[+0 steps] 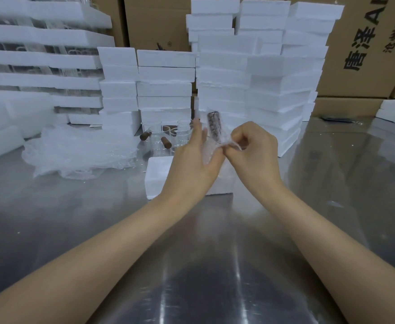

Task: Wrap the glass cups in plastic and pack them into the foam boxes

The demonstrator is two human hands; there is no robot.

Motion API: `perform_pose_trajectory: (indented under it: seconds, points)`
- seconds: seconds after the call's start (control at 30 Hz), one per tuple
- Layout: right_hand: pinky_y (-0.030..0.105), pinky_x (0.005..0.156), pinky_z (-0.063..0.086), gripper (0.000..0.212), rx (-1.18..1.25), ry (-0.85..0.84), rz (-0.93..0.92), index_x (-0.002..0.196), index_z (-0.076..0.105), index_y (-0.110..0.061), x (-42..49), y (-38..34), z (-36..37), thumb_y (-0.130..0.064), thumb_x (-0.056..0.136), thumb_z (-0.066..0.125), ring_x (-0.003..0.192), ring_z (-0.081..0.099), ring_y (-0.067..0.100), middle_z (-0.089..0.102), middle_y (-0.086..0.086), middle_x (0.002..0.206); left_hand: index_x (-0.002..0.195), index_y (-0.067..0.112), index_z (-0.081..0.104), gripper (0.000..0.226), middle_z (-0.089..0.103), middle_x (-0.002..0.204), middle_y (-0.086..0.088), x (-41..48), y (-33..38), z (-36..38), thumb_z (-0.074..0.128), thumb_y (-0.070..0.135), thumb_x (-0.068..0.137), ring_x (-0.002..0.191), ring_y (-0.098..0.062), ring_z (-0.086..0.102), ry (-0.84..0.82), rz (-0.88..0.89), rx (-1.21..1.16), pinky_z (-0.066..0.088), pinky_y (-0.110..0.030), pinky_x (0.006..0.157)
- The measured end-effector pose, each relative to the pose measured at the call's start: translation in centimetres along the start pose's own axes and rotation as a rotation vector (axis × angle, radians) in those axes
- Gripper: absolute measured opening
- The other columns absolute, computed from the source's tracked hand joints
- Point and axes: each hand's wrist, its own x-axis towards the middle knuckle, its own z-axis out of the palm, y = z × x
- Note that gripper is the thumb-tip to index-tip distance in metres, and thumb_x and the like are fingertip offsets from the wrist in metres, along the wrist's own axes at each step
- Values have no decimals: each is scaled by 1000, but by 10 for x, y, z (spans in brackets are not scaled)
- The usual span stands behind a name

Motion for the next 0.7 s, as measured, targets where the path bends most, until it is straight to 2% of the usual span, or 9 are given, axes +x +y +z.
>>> perform_pose_trajectory:
  seconds: [0.07, 0.13, 0.2, 0.27, 0.3, 0.4, 0.47, 0.63, 0.7]
  points:
    - [12, 60, 40, 21, 89, -16, -28, 70, 50, -13, -1, -2, 3, -1, 72, 68, 68, 49, 6, 52, -2, 78, 110, 19, 62, 21, 57, 72, 17, 0, 3, -4, 46, 20, 96, 69, 3, 52, 22, 73, 16, 35, -12, 61]
    - [7, 65, 41, 20, 176, -69, 41, 89, 55, -17, -1, -6, 6, -7, 78, 68, 79, 55, -5, 55, -3, 99, 99, 14, 65, 22, 55, 72, 13, 0, 4, -7, 42, 15, 99, 69, 1, 51, 29, 88, 30, 34, -11, 59]
    - [2, 74, 41, 36, 219, -195, 171, 119, 53, -21, 0, -5, 6, -16, 85, 62, 91, 54, -15, 54, -10, 118, 98, 8, 64, 24, 58, 72, 3, 2, 3, -9, 42, 15, 101, 65, -7, 49, 45, 39, 23, 34, -13, 57]
    - [10, 88, 42, 40, 220, -322, 178, 132, 51, -20, 0, -4, 4, -19, 92, 54, 98, 55, -8, 58, -13, 118, 92, 5, 63, 24, 55, 68, -1, 5, 2, -11, 43, 14, 101, 61, -11, 45, 64, 10, 29, 33, -14, 56]
    - [14, 89, 43, 34, 213, -352, 119, 127, 55, -20, -2, -5, 2, -20, 94, 50, 96, 55, -7, 62, -15, 111, 87, 6, 63, 24, 54, 65, 0, 6, 1, -12, 45, 14, 100, 59, -11, 44, 65, 2, 39, 33, -14, 55]
    - [8, 70, 37, 31, 113, -389, -90, 103, 65, -22, -7, -8, 2, -15, 95, 37, 76, 53, -7, 60, -19, 80, 63, 19, 51, 35, 42, 53, 9, 8, -1, -14, 50, 11, 97, 52, -6, 41, 75, 0, 81, 31, -13, 52]
    - [11, 64, 34, 32, 24, -417, -132, 96, 64, -21, -8, -8, 4, -9, 97, 34, 71, 50, 1, 56, -14, 74, 60, 16, 49, 36, 38, 50, 10, 9, -4, -14, 52, 10, 95, 51, -7, 40, 89, 0, 117, 30, -13, 52]
    - [6, 54, 33, 47, -37, -327, -84, 66, 37, -37, -9, -11, 9, 1, 94, 38, 58, 48, -10, 41, -17, 56, 66, 13, 53, 28, 44, 51, 6, 6, -6, -11, 51, 10, 94, 54, -16, 43, 115, 46, 184, 33, -17, 53]
    - [9, 49, 31, 45, -64, -282, -70, 63, 33, -31, -8, -8, 11, 5, 90, 40, 53, 47, 0, 39, -14, 56, 63, 17, 50, 31, 44, 51, 7, 4, -5, -8, 53, 10, 93, 54, -11, 47, 125, 76, 211, 31, -19, 52]
